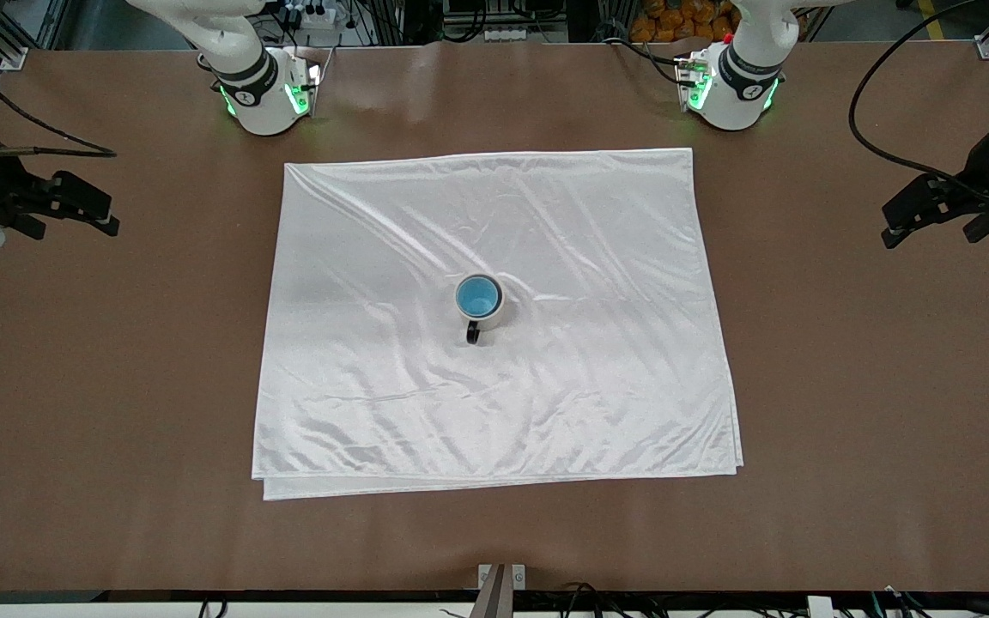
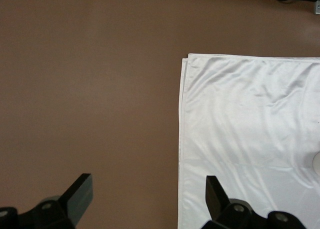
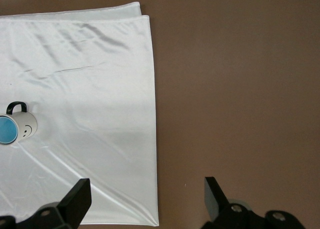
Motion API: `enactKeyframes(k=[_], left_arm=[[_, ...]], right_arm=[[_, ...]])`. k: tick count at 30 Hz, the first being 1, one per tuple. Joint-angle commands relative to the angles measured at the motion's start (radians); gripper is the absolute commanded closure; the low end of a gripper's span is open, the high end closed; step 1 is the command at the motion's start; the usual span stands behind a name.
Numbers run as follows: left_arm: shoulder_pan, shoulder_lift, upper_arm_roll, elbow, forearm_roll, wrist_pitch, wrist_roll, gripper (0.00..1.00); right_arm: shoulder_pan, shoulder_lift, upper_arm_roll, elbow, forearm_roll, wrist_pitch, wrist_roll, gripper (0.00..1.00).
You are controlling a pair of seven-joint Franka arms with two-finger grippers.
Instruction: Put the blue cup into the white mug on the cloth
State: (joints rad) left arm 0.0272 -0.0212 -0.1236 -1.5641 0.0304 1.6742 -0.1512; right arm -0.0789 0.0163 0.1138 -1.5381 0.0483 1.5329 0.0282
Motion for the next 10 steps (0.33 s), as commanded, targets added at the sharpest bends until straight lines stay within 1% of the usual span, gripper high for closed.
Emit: enactKeyframes(k=[1,10], left_arm=[[-0.003,0.003,0.007,0.032,-0.017,-0.028,0.012,0.00],[-0.003,0.003,0.007,0.033,-0.017,-0.028,0.013,0.00]], right_arm=[[-0.001,0.014,0.006,0.012,-0.015,-0.011,-0.007,0.00],[-0.004,0.016,0.006,0.003,-0.015,-0.022,-0.008,0.00]])
